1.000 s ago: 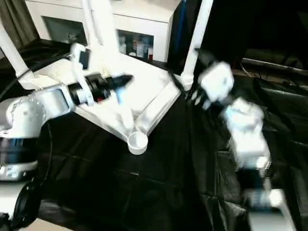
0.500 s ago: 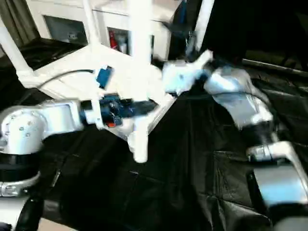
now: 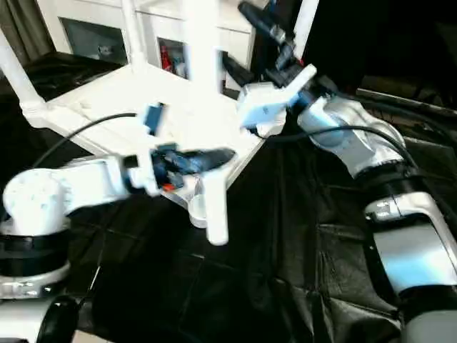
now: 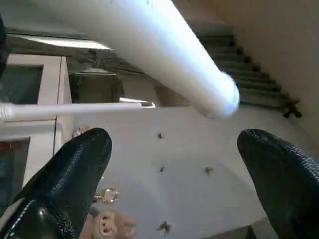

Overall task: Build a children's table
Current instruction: Pick table leg

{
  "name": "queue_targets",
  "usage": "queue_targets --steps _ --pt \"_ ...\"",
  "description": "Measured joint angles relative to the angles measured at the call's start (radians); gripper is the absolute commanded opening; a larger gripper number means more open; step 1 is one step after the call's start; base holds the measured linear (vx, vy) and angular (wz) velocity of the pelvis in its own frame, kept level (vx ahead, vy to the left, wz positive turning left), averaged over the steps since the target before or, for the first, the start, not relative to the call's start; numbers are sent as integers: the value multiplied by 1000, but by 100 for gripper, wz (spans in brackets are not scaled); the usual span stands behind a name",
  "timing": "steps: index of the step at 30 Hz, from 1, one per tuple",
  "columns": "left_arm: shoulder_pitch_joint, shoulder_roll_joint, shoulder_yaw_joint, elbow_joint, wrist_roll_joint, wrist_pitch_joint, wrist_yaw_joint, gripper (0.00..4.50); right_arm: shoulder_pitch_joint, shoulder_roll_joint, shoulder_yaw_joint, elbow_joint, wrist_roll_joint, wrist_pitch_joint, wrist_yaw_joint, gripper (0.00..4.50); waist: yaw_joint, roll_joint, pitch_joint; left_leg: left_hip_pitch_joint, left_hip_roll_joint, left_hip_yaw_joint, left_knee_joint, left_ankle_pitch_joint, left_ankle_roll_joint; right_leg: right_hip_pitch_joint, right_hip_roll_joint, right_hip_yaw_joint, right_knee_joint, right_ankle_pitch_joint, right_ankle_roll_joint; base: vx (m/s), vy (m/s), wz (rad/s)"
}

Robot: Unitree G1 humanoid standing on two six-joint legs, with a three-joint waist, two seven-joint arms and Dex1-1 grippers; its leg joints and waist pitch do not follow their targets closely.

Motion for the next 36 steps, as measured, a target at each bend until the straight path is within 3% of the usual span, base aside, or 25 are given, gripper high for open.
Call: queue_targets --steps 4,8,17,25,35,36 --pt "14 28 0 8 -15 64 -18 159 8 -24 40 39 -44 -34 -49 450 -4 1 0 0 0 0 1 0 0 0 0 1 0 1 2 0 0 0" --pt "40 41 -67 -3 -45 136 -61 159 -8 -15 88 68 -86 -57 -72 450 -10 3 -1 0 0 0 1 0 0 0 0 0 0 2 2 0 0 0" --pt "48 44 -75 -3 -72 208 -71 159 -18 -14 130 100 -152 -96 -166 450 -30 4 -1 0 0 0 2 0 0 0 0 0 1 4 2 0 0 0" --pt "51 7 -68 9 -94 231 -65 159 -31 -14 139 104 -171 -101 -234 450 -35 4 0 0 0 -1 2 0 0 0 0 1 1 5 2 0 0 0" --pt "79 30 -95 -9 -100 283 -78 159 -34 9 175 153 -176 -106 -247 450 -40 4 0 0 0 -1 3 0 0 0 0 0 1 5 2 0 0 0" --pt "85 30 -99 -15 -100 288 -79 159 -34 10 179 155 -176 -112 -247 433 -40 4 0 0 0 -1 3 0 0 0 0 1 1 5 2 0 0 0"
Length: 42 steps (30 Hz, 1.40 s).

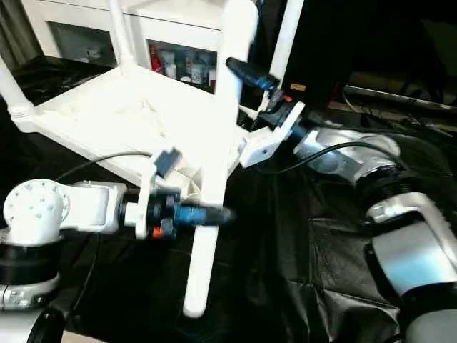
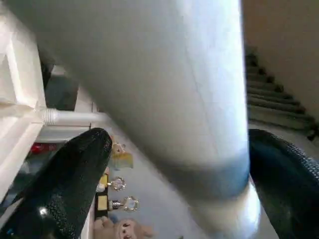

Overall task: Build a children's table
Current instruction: Pick table leg

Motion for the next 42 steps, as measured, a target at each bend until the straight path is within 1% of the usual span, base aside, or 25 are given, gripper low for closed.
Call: queue_targets --steps 1,3,4,5,6,7,8,10,11,13,16,17,18,19,22,26,27,28,29,31,32,34,36,38,42 --pt "4 1 -3 -2 0 2 0 159 0 0 7 0 0 -4 0 433 0 0 0 0 0 0 0 0 0 0 0 0 0 0 0 0 0 0" --pt "7 3 -5 -4 0 3 0 159 0 1 15 2 -2 -9 -1 416 0 0 0 0 0 0 0 0 0 0 0 0 0 0 0 0 0 0" --pt "7 4 -7 -3 0 2 0 159 0 2 16 3 -2 -9 -1 413 0 0 0 0 0 0 0 0 0 0 0 0 0 0 0 0 0 0" --pt "7 4 -10 -3 1 2 0 158 0 3 16 5 -1 -10 -1 396 0 0 0 0 0 0 0 0 0 0 0 0 0 0 0 0 0 0" --pt "7 5 -11 -3 1 1 0 158 0 3 18 8 1 -10 -1 396 -1 0 0 0 0 0 0 0 0 0 0 0 0 0 0 0 0 0" --pt "7 5 -12 -3 1 1 0 158 0 3 19 9 3 -11 -1 381 -1 0 0 0 0 0 0 0 0 0 0 0 0 0 0 0 0 0" --pt "7 7 -12 -3 2 1 1 158 0 3 19 10 5 -11 -1 381 -1 0 0 0 0 0 1 0 0 0 0 0 0 1 0 0 0 0" --pt "7 13 -13 -3 7 0 0 158 -1 3 19 14 7 -12 0 368 -2 0 0 0 0 0 1 0 0 0 0 0 0 1 0 0 0 0" --pt "7 19 -15 -3 13 -4 0 158 -2 3 19 19 8 -13 1 350 -3 0 0 0 0 0 1 0 0 0 0 0 0 1 0 0 0 0" --pt "7 26 -24 -3 25 -15 0 158 -3 3 22 30 11 -14 1 329 -4 0 0 0 0 0 1 0 0 0 0 0 0 1 0 0 0 0" --pt "7 56 -59 -4 55 -55 -7 158 -4 3 25 38 14 -14 1 319 -6 0 0 0 0 0 1 0 0 0 0 0 0 1 0 0 0 0" --pt "7 62 -65 -5 63 -66 -10 158 -4 3 26 40 14 -14 1 302 -7 0 0 0 0 0 1 0 0 0 0 0 0 1 0 0 0 0" --pt "7 69 -70 -6 67 -72 -13 214 -4 3 26 42 14 -14 1 294 -7 0 0 0 0 0 1 0 0 0 0 0 0 1 0 0 0 0" --pt "7 75 -79 -8 75 -83 -23 214 -4 3 27 43 14 -13 3 294 -7 0 0 0 0 0 1 0 0 0 0 0 0 1 0 0 0 0" --pt "4 84 -89 -50 76 -107 -53 245 -3 3 38 65 13 -12 15 267 -7 1 0 0 0 0 1 0 0 0 0 0 0 1 0 0 0 0" --pt "4 91 -95 -58 79 -129 -75 280 -3 3 49 75 12 -10 22 234 -9 1 0 0 0 0 1 0 0 0 0 0 0 1 0 0 0 0" --pt "4 93 -96 -59 78 -132 -80 302 -3 3 51 75 10 -9 22 230 -9 1 0 0 0 0 1 0 0 0 0 0 0 1 0 0 0 0" --pt "4 99 -99 -61 79 -140 -89 302 -3 3 54 76 8 -8 22 230 -10 1 0 0 0 0 1 0 0 0 0 0 0 1 0 0 0 0" --pt "4 109 -107 -64 81 -154 -101 318 -3 3 57 76 6 -7 22 223 -10 1 0 0 0 0 1 0 0 0 0 0 0 1 0 0 0 0" --pt "4 153 -127 -79 91 -188 -136 327 -3 3 64 78 5 -7 23 220 -11 2 0 0 0 -1 1 0 0 0 0 0 0 1 0 0 0 0" --pt "3 178 -138 -88 106 -217 -157 343 -3 3 65 82 5 -4 23 216 -11 2 -1 0 0 -1 1 0 0 0 0 0 1 1 0 0 0 0" --pt "3 225 -164 -107 150 -279 -194 350 -3 2 67 89 3 -1 24 213 -11 2 -1 0 0 -1 1 0 0 0 0 0 1 1 0 0 0 0" --pt "-2 258 -173 -107 196 -347 -233 358 -3 1 67 99 2 15 24 210 -10 2 -1 0 0 -1 1 0 0 1 0 0 1 1 0 0 0 0" --pt "-4 265 -155 -83 221 -415 -266 359 -3 -5 67 118 3 27 25 208 -9 2 -1 0 0 -1 2 0 0 1 0 0 1 1 0 0 0 0" --pt "-27 278 -82 -25 239 -500 -283 359 -3 -18 66 123 7 33 26 200 -11 2 -1 0 0 -1 2 0 0 1 0 0 1 2 -1 0 0 0"
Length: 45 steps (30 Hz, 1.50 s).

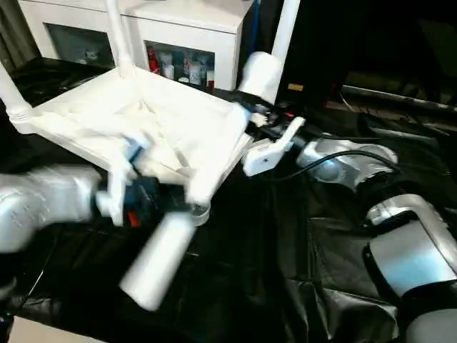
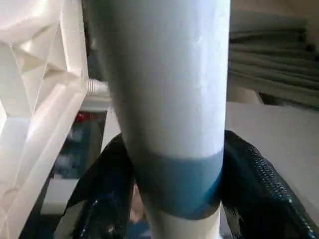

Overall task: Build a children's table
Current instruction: Pick table leg

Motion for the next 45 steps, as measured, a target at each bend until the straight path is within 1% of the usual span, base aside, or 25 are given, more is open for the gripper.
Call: queue_targets --steps 2,4,6,9,10,12,15,16,17,19,20,21,22,23,25,26,28,31,33,37,38,40,43,44,45 --pt "-43 21 47 72 1 -51 -12 359 0 1 0 6 8 1 9 194 0 0 0 0 0 0 0 0 0 -1 0 0 1 0 0 0 0 0" --pt "-94 40 117 144 4 -88 -6 359 0 1 0 19 16 4 18 188 0 0 0 0 0 0 0 0 0 -2 0 0 3 0 0 0 0 0" --pt "-122 42 158 182 7 -117 5 359 1 0 0 38 17 11 22 186 0 0 0 0 0 0 0 0 0 -1 0 1 3 0 0 0 0 0" --pt "-158 -8 215 303 79 -269 124 359 2 13 -4 80 55 47 91 184 2 0 0 0 0 0 1 0 0 -1 0 1 2 0 0 0 0 0" --pt "-166 -27 229 359 127 -354 191 359 10 21 -21 104 88 54 142 184 2 0 0 0 0 0 1 0 0 -1 0 0 2 0 0 0 0 0" --pt "-166 -33 245 415 177 -432 259 359 27 25 -38 122 119 64 185 184 1 0 0 -1 0 0 1 0 0 -1 0 0 2 1 0 0 0 0" --pt "-169 -31 252 482 255 -551 358 359 57 38 -94 158 219 64 302 184 3 0 0 -2 0 0 1 0 0 -2 0 0 2 1 0 0 0 0" --pt "-172 -30 254 514 302 -617 405 359 77 62 -154 163 316 64 395 184 3 0 -1 -2 1 0 1 0 0 -2 0 -1 2 1 0 0 0 0" --pt "-172 -25 255 537 339 -666 431 359 88 82 -193 163 387 66 451 183 1 0 0 -2 1 0 1 0 0 -3 0 0 2 1 0 0 0 0" --pt "-172 -21 249 563 403 -748 472 359 115 112 -261 153 530 88 568 183 3 0 0 -2 2 0 1 0 0 -3 0 -1 2 1 0 0 0 0" --pt "-171 -18 244 569 430 -781 482 359 132 125 -292 126 607 128 641 183 4 0 0 -2 2 0 1 0 0 -3 0 -1 2 1 0 0 0 0" --pt "-171 -15 243 572 443 -799 489 359 141 134 -310 112 651 150 676 183 7 0 0 -2 2 0 1 0 0 -3 0 -1 2 1 0 0 0 0" --pt "-165 -6 226 568 480 -833 497 359 179 156 -355 23 784 259 797 183 10 -1 -1 -2 2 0 1 0 1 -2 1 -2 1 1 -1 0 0 0" --pt "-152 1 217 565 502 -854 499 359 205 190 -399 -36 893 341 868 183 11 0 -1 1 3 0 1 0 1 0 1 -1 0 1 -1 0 0 0" --pt "-108 -2 172 530 540 -873 481 359 251 239 -457 -186 1101 603 1021 182 19 1 -2 1 3 0 1 0 1 1 1 -2 0 2 -2 0 0 0" --pt "-91 -9 149 515 549 -872 470 359 262 247 -462 -233 1156 695 1063 182 24 1 -2 1 3 0 1 1 1 1 1 -2 0 2 -3 0 0 0" --pt "-64 -23 108 495 560 -869 448 359 272 260 -466 -295 1226 823 1118 182 32 1 -2 0 3 0 1 1 1 0 1 -3 0 3 -5 0 0 0" --pt "-49 -48 61 433 557 -841 395 359 276 273 -478 -396 1367 1041 1202 182 54 2 -1 1 3 0 1 1 1 1 0 -3 0 5 -8 0 0 0" --pt "-49 -84 47 373 522 -802 370 359 271 277 -486 -433 1451 1174 1256 182 62 2 -1 1 3 0 1 1 1 2 -1 -3 0 6 -9 0 0 0" --pt "-57 -123 23 311 451 -723 346 359 265 268 -487 -476 1543 1360 1322 182 67 2 -1 1 3 1 1 1 0 2 -1 -3 1 6 -9 0 0 0" --pt "-60 -131 27 296 422 -680 341 359 276 250 -488 -513 1576 1436 1328 182 68 1 -1 1 3 1 1 1 0 2 -1 -3 1 6 -9 0 0 0" --pt "-63 -146 29 262 365 -606 327 386 293 224 -496 -585 1641 1571 1334 182 71 1 -1 1 3 1 0 2 -1 1 -1 -3 1 6 -9 0 0 0" --pt "-68 -160 31 238 321 -551 313 396 301 222 -504 -627 1686 1655 1337 182 72 0 -1 1 3 1 0 2 -1 0 -1 -4 1 5 -8 0 0 0" --pt "-70 -176 41 218 267 -501 307 413 311 216 -515 -648 1709 1696 1337 182 76 -3 -1 1 3 1 -1 2 -2 -1 -1 -4 1 5 -8 0 0 0" --pt "-73 -194 49 202 229 -474 302 413 313 213 -516 -652 1716 1718 1336 182 78 -4 -1 1 3 1 0 4 -4 -1 -1 -4 2 6 -8 0 0 0"
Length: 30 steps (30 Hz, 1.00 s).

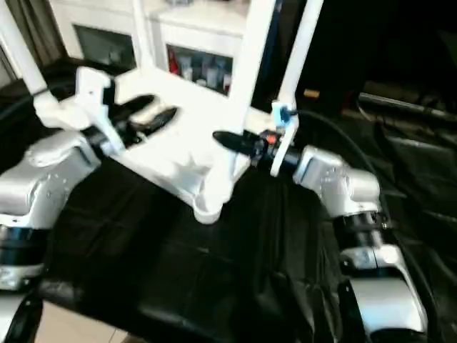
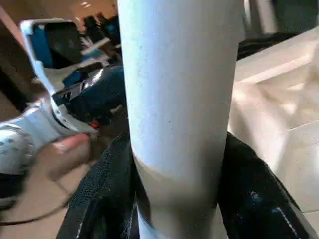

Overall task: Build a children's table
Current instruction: Pick table leg

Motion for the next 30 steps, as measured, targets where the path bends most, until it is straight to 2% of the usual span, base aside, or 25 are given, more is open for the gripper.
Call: queue_targets --steps 2,8,14,17,21,24,27,30 --pt "-15 -30 12 -30 -79 62 -3 437 1 -1 -3 -19 15 39 -1 182 1 -1 0 -1 0 0 0 0 -1 -1 0 0 0 0 0 0 0 0" --pt "-58 -92 37 -86 -215 179 -5 449 12 -17 -7 -78 29 115 -8 182 6 -1 0 -1 0 0 0 0 -1 -1 0 0 -1 0 0 0 0 0" --pt "-59 -113 38 -98 -259 246 6 450 47 -33 -6 -150 42 158 -13 182 4 -1 0 -1 0 0 -1 1 -1 -1 0 0 -2 -3 5 0 0 0" --pt "-59 -118 15 -98 -247 262 23 450 50 -38 6 -173 15 156 -16 182 4 -1 0 -1 0 0 -2 1 -1 -1 0 0 -2 -4 8 0 0 0" --pt "-64 -148 -9 -86 -182 257 89 450 53 -32 34 -219 -54 95 -57 182 4 -1 0 -1 0 0 -5 2 -3 -1 0 0 -4 -4 11 0 0 0" --pt "-85 -182 -20 -40 -120 219 156 450 53 4 62 -230 -150 12 -158 182 3 -1 0 -1 0 0 -7 4 -6 -1 0 -1 -4 -4 11 0 0 0" --pt "-107 -210 -20 0 -81 182 208 450 53 46 86 -240 -208 -19 -243 182 2 -1 0 -1 0 0 -9 5 -8 -2 0 -1 -4 -3 12 0 0 0" --pt "-139 -242 -4 52 -42 145 286 414 52 97 97 -275 -266 -56 -329 182 1 -1 0 -1 0 -1 -10 5 -9 -3 0 -2 -4 -3 12 0 0 0"
